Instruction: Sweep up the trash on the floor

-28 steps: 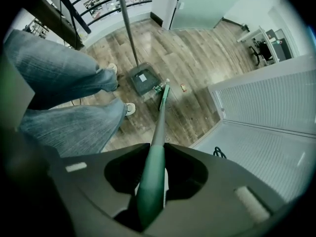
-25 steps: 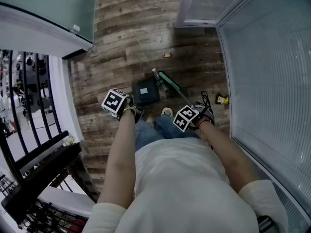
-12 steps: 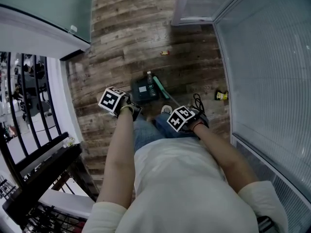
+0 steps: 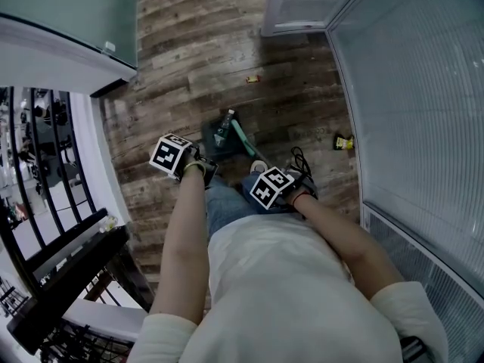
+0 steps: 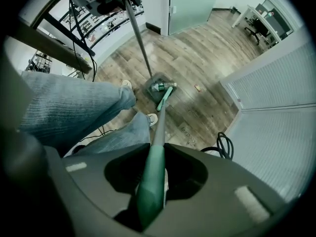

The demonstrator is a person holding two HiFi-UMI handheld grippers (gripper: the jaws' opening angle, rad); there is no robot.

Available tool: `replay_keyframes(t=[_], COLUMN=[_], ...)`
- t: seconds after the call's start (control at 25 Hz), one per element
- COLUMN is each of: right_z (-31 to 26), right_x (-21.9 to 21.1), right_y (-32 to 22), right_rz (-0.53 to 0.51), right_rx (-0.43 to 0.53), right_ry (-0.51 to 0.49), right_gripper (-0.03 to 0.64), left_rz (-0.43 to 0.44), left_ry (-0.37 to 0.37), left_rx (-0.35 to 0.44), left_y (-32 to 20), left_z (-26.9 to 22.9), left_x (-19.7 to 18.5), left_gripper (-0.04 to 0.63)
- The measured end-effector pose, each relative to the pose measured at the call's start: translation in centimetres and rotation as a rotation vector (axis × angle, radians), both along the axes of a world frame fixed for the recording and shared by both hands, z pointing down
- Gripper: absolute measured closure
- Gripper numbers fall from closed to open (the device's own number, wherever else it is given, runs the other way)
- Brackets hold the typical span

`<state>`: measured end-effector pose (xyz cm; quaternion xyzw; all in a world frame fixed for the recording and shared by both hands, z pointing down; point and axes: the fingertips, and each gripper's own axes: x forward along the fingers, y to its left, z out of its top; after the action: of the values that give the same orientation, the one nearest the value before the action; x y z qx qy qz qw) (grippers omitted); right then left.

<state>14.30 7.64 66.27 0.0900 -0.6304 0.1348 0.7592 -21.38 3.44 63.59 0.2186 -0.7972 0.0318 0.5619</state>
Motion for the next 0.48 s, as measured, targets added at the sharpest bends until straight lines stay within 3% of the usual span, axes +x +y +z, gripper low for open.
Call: replay_keyframes(t=[0.48], right_z=[-1.2], right_x=[-0.3], right_y=[1.0], right_rz=[-0.185], right_rx=[-0.015], right_ry=[-0.025], right_gripper=[0.52], left_rz=[-0.004], left_ry=[0.004], left_rx=[0.016], left_y=[0.2], left_z=[-0.1], left_x=[-0.1], left_gripper=[0.453])
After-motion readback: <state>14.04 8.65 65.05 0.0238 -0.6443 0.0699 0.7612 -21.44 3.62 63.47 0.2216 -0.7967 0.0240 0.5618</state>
